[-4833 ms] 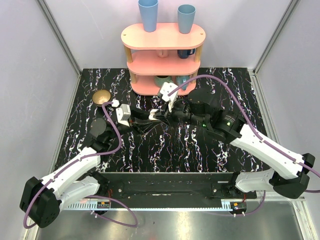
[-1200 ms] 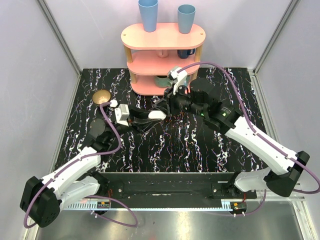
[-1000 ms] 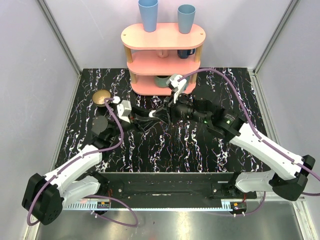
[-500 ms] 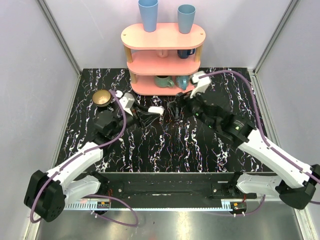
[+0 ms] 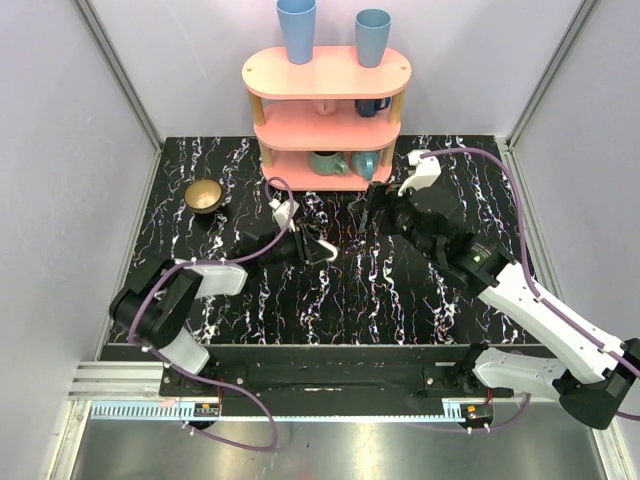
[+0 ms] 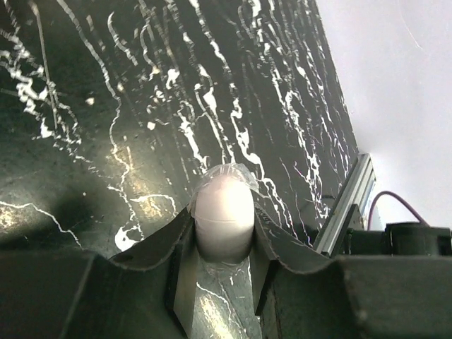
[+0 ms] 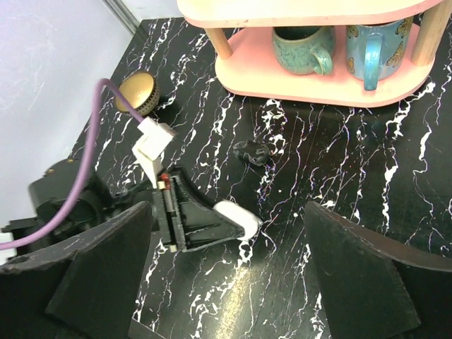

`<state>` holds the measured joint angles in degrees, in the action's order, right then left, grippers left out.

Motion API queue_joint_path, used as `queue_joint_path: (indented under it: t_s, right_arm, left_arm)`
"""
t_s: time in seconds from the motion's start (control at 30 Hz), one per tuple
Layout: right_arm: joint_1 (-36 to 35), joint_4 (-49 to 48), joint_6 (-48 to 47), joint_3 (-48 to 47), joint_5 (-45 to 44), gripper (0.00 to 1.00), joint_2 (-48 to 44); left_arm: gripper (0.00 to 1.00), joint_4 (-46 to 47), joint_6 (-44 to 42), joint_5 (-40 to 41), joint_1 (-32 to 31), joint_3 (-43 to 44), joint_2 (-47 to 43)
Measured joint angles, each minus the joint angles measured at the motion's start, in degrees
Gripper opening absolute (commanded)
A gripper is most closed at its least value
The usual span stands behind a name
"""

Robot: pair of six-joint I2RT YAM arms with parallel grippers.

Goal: Insert the wireless bluetooth earbuds into the charging case
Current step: Place the charging case with the earbuds at the center of the board.

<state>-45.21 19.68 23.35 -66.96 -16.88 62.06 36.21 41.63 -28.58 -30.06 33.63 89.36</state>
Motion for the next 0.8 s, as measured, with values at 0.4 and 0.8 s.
queue_joint_path:
  t_s: [0.4, 0.8]
  right_arm:
    - [0.35, -0.09, 1.66, 2.49, 0.04, 0.97, -2.82]
    - [0.44, -0.13, 2.01, 2.6, 1.09, 0.98, -2.91]
  left_arm:
    - [0.21, 7.61, 10.75, 4.66, -1.22, 3.41, 15.82]
    - [0.55, 11.39, 15.93, 6.34, -1.7, 3.41, 20.15]
